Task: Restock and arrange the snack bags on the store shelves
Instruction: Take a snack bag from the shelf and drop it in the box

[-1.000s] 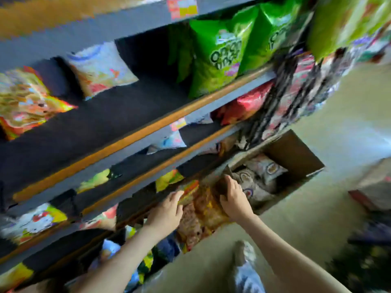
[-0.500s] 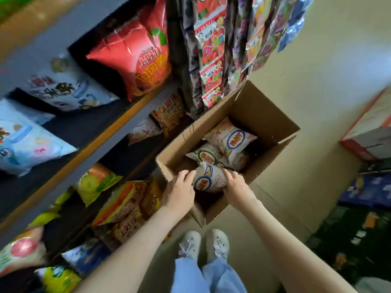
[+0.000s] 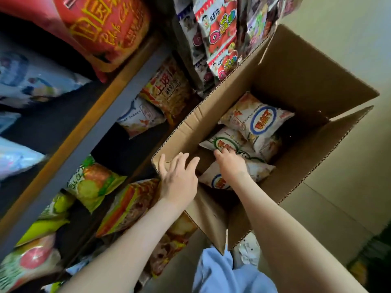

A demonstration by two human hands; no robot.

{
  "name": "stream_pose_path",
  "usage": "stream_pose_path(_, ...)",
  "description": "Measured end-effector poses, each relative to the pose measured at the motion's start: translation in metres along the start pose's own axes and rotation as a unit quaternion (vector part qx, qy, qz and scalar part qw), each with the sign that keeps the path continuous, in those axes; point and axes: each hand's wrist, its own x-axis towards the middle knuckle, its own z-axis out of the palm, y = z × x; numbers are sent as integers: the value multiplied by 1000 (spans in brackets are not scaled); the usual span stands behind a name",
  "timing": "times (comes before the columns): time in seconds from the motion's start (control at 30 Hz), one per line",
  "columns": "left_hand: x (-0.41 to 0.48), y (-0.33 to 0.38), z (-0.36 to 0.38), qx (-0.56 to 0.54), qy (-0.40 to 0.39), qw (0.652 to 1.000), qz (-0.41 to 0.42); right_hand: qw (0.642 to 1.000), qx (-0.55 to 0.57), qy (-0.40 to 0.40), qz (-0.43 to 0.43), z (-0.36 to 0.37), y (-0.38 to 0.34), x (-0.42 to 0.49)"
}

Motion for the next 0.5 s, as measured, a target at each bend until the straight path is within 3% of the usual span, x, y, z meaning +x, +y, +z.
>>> stream_pose_path(0.2,-13,-12,-18,-81,2,997,9,990,76,112,-25,-41,7,-36)
stream_pose_path(0.33,-24,-14,-68,-149,-10,988,34,935,271,226,-26,-116,7,-89)
stream_pose_path(0.43,-27,-9,-130,-165,5,983,85,901,370,227,8,-187,-12,-134)
stream_pose_path(0.5,-31,-6,-178,-206,38,975,78,881,410,236,7,-229,-29,-162)
